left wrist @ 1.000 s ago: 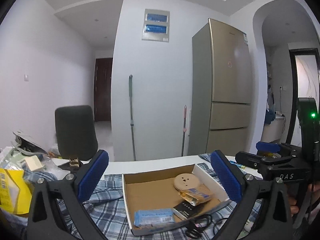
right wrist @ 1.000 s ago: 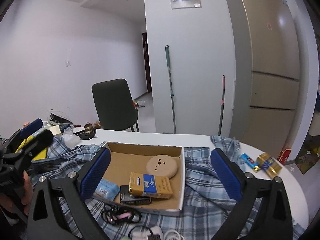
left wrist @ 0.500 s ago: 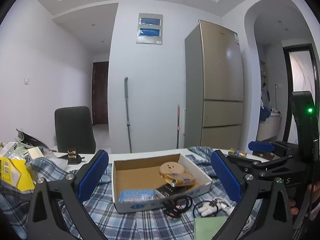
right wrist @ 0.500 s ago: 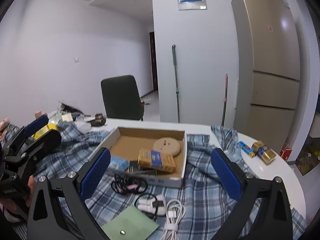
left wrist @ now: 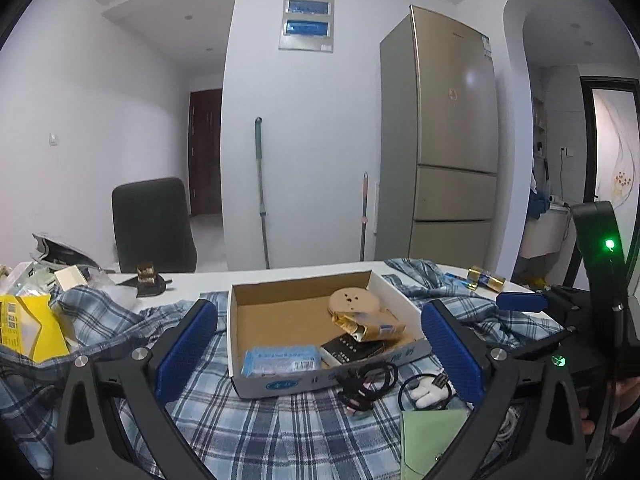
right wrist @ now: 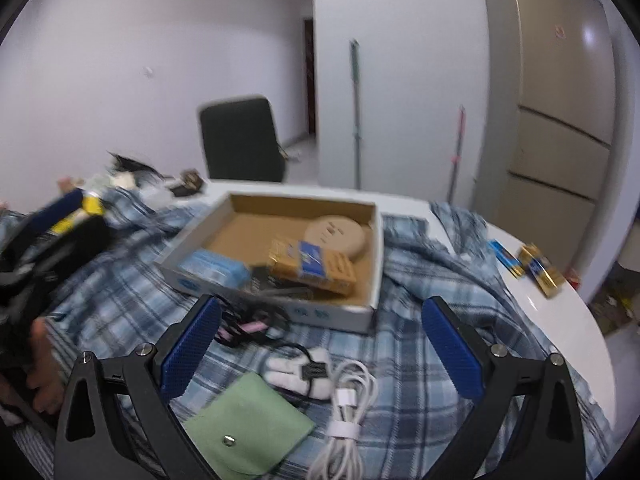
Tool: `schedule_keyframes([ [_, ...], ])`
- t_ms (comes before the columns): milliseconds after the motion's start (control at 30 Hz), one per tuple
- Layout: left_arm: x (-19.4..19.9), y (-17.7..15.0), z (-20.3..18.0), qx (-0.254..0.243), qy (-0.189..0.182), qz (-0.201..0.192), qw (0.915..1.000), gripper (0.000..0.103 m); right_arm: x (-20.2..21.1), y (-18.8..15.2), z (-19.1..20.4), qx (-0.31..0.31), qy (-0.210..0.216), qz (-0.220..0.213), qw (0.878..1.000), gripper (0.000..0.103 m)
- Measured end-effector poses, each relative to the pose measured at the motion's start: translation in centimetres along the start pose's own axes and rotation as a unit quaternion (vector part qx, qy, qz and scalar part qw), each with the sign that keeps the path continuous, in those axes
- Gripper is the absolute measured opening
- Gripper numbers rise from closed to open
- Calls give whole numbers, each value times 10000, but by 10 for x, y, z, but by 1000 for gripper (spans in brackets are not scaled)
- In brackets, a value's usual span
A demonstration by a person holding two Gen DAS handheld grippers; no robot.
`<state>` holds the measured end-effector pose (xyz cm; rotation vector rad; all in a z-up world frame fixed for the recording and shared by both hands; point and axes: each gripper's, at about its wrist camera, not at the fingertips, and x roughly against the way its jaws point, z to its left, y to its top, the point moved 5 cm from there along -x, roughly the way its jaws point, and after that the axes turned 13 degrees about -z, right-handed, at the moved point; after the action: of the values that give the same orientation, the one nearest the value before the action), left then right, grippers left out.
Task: Organize soft objects
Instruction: 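Grasp the white earphone pouch beside the cables with the right gripper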
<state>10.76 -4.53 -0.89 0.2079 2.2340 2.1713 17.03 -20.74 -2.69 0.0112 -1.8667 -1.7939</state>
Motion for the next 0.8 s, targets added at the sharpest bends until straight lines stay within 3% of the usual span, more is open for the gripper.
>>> schedule_keyframes([
  [200, -9, -9, 4, 100, -7, 329, 9994, 103, -13, -3, 4, 32, 41, 388, 9992, 96],
  [367, -12, -11, 8, 168, 115, 384, 9991, 103, -30, -17, 9, -84, 376, 1008, 9942, 84],
  [500, -9, -10, 9, 160, 114, 333, 9993, 103, -42, -27, 7, 42, 366, 1158, 9926, 80],
  [700, -14, -13, 10, 202, 59, 480, 9986, 103, -54, -49, 6, 18, 447, 1738, 9838, 72],
  [800, -15, -13, 13, 240, 119, 520, 9983, 103, -53, -56, 13, 396, 372, 1771, 9827, 54],
])
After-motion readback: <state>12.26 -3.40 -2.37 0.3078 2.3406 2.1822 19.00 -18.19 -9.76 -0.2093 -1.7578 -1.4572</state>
